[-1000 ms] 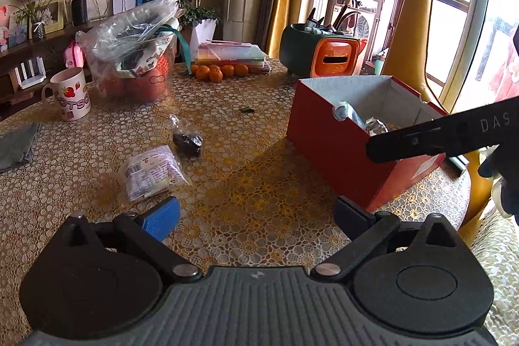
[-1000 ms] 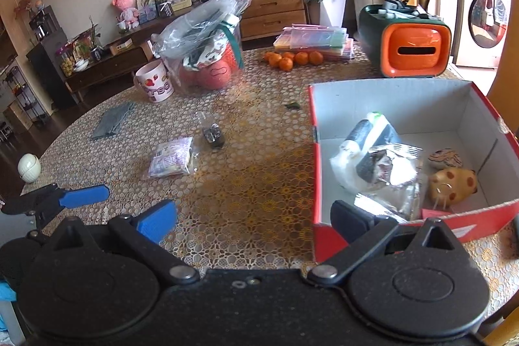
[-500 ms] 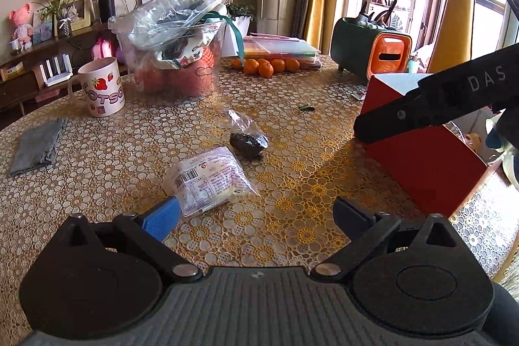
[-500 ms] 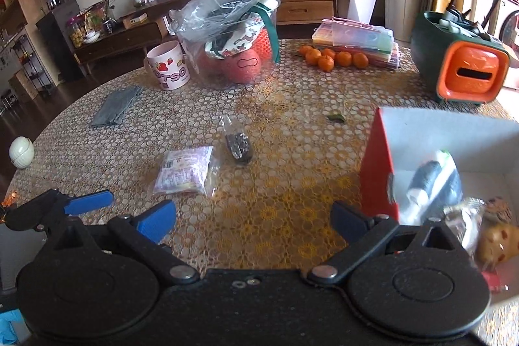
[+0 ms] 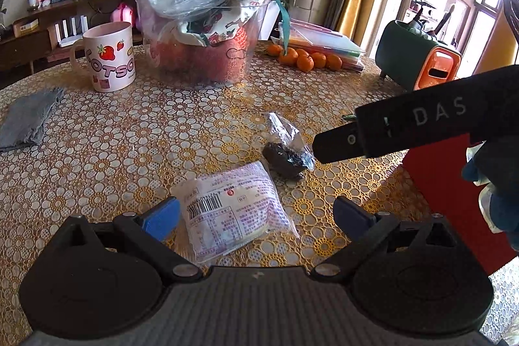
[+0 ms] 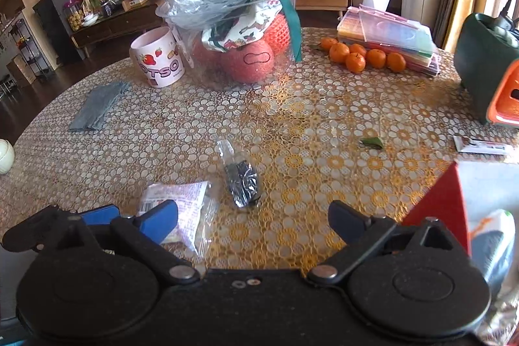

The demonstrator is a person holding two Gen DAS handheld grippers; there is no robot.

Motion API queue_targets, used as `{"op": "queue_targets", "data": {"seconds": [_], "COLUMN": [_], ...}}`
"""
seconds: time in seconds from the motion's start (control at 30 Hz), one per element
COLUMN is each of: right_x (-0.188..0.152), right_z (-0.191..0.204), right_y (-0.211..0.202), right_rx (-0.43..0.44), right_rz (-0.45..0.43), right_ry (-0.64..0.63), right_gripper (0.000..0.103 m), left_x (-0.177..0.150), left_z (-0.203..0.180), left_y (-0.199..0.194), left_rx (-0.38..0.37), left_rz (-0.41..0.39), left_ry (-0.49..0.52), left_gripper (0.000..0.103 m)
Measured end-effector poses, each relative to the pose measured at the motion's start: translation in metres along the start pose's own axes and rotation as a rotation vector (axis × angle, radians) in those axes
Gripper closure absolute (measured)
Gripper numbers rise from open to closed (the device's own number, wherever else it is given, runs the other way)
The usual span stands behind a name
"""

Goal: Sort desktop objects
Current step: 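Grasp the white packaged bag with the left gripper while the right gripper grasps the clear bag of black items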

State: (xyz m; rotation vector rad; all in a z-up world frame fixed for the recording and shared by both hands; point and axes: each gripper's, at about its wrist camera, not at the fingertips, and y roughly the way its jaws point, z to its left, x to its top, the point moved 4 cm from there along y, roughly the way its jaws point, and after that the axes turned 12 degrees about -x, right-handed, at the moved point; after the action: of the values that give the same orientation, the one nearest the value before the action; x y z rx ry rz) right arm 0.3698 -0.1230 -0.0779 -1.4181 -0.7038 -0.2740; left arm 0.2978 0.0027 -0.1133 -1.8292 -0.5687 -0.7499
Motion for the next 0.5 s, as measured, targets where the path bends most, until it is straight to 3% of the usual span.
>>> {"op": "queue_targets", "data": {"seconds": [0.5], "right_x": [0.026], "right_z": [0.025], "right_y": [0.064], "right_rx": [-0.041], "right_rz": [0.054], "right_ry": [-0.002], "right_gripper": [0.013], "left_x": [0.009], "left_z": [0.03], "left_y": [0.037], "left_rx": [0.03], "left_rz": [0.051], "left_ry": [-0.121], "left_gripper": [0.002]}}
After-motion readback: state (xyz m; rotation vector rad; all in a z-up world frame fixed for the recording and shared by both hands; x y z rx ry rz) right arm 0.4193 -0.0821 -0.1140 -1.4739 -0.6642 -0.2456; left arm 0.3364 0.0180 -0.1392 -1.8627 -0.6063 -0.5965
